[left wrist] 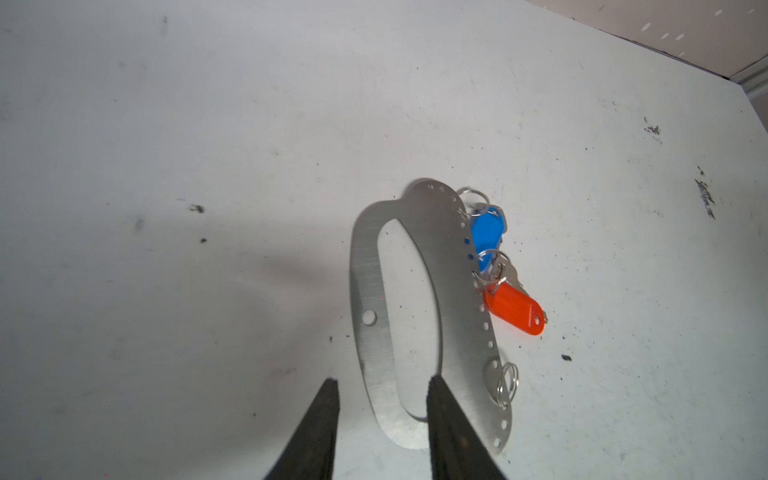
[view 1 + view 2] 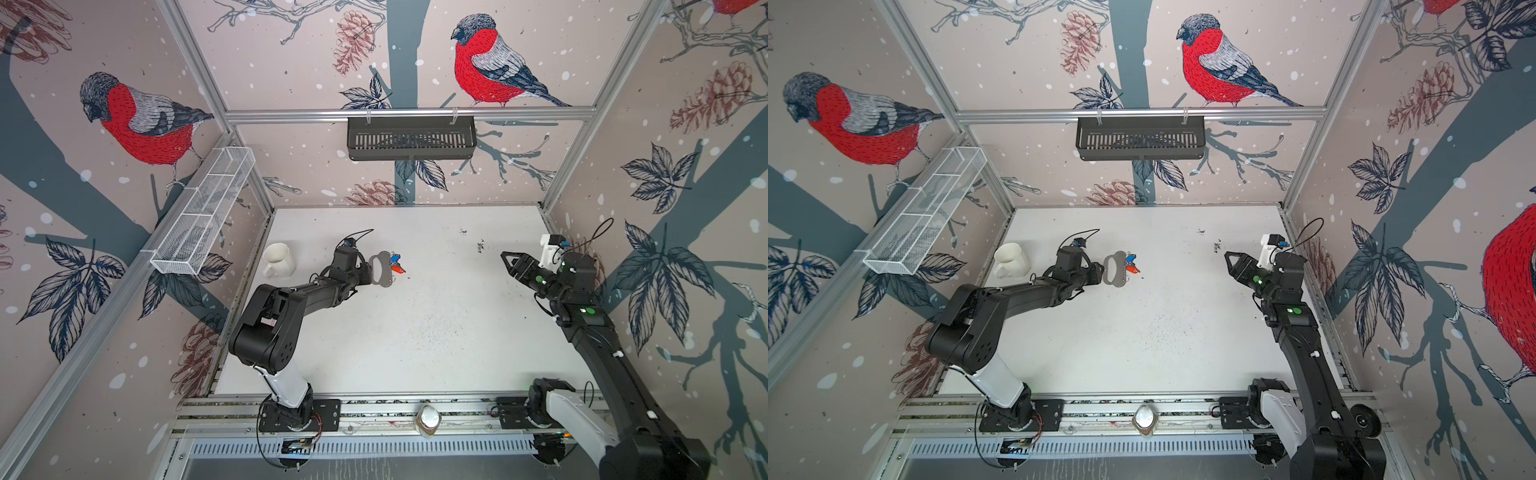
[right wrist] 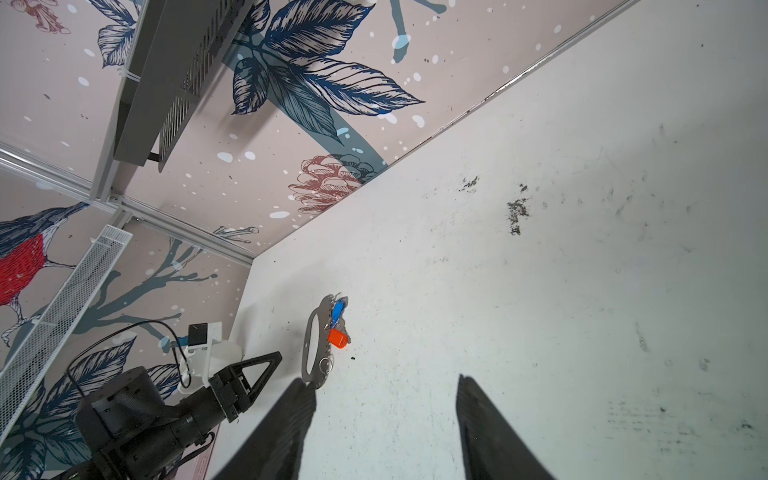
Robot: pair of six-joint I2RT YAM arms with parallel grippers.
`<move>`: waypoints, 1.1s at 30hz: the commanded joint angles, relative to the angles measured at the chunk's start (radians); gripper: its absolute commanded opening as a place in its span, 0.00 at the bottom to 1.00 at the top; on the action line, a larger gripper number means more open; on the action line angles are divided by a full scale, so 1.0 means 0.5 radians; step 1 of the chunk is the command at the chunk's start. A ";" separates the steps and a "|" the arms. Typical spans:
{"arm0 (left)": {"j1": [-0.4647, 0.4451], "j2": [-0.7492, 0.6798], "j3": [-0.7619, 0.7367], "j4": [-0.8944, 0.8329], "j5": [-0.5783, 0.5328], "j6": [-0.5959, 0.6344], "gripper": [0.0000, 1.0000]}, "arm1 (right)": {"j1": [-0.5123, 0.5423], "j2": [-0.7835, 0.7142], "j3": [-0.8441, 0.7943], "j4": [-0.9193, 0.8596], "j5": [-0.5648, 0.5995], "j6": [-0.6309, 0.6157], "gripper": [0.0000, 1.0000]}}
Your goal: Put the keys on the keyring
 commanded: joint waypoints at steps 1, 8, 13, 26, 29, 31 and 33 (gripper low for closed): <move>0.008 -0.082 -0.002 -0.087 -0.138 0.030 0.40 | 0.002 -0.004 -0.009 0.008 0.051 -0.044 0.59; 0.007 -0.395 -0.054 -0.177 -0.327 0.106 0.53 | 0.002 -0.001 -0.035 0.008 0.163 -0.082 0.61; 0.027 -0.648 -0.071 -0.246 -0.436 0.214 0.62 | 0.002 0.007 -0.055 0.040 0.281 -0.114 0.61; 0.120 -0.880 0.170 -0.480 -0.381 0.491 0.98 | 0.011 0.116 -0.002 0.101 0.653 -0.264 1.00; 0.175 -0.870 0.263 -0.550 -0.250 0.487 0.98 | 0.017 0.116 0.016 0.096 0.902 -0.309 0.99; 0.198 -0.871 0.268 -0.527 -0.249 0.481 0.98 | 0.018 0.122 0.008 0.121 1.070 -0.350 0.99; 0.210 -0.884 0.228 -0.436 -0.284 0.514 0.98 | 0.020 0.119 -0.054 0.227 1.234 -0.397 0.99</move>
